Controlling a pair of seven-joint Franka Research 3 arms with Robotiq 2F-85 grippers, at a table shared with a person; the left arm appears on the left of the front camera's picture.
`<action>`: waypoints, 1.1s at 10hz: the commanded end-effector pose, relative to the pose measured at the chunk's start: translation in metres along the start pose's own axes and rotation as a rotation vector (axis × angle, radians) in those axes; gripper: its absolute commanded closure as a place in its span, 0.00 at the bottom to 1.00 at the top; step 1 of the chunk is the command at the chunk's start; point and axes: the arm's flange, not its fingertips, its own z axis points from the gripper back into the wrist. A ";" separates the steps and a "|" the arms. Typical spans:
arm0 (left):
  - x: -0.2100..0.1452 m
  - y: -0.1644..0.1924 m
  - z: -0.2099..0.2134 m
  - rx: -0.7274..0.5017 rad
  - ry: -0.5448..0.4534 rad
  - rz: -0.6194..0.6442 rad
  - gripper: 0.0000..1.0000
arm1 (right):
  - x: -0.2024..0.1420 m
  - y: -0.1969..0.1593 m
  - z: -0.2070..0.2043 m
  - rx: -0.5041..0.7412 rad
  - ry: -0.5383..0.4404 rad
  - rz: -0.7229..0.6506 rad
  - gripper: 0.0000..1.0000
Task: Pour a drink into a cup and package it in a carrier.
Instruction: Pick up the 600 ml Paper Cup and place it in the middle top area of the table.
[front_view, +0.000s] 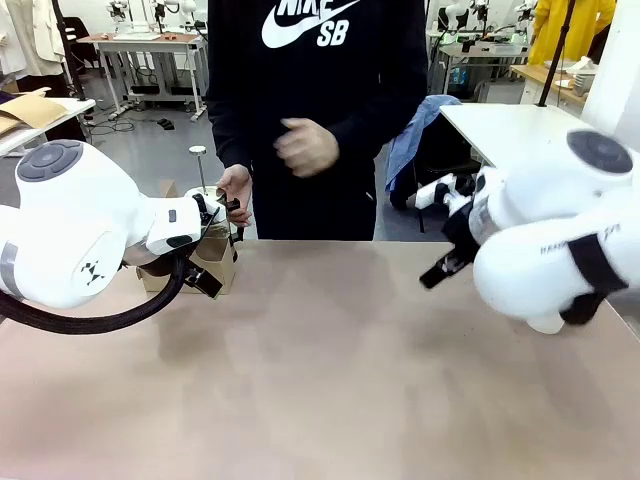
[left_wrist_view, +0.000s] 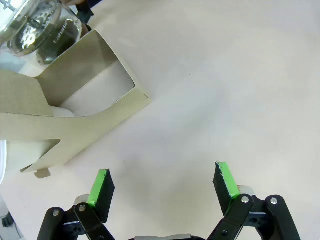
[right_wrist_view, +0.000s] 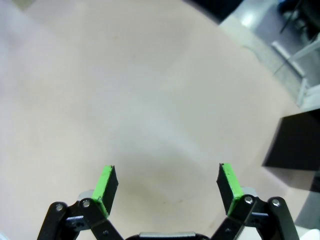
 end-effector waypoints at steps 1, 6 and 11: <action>0.000 0.000 0.000 0.000 0.000 0.000 0.00 | 0.057 -0.048 0.062 0.017 -0.046 -0.023 0.00; 0.000 0.000 0.000 0.000 0.000 0.000 0.00 | 0.054 -0.221 0.174 0.327 -0.076 0.118 0.00; 0.000 0.000 0.000 0.000 0.000 0.000 0.00 | -0.100 -0.324 0.147 0.464 -0.465 0.277 0.00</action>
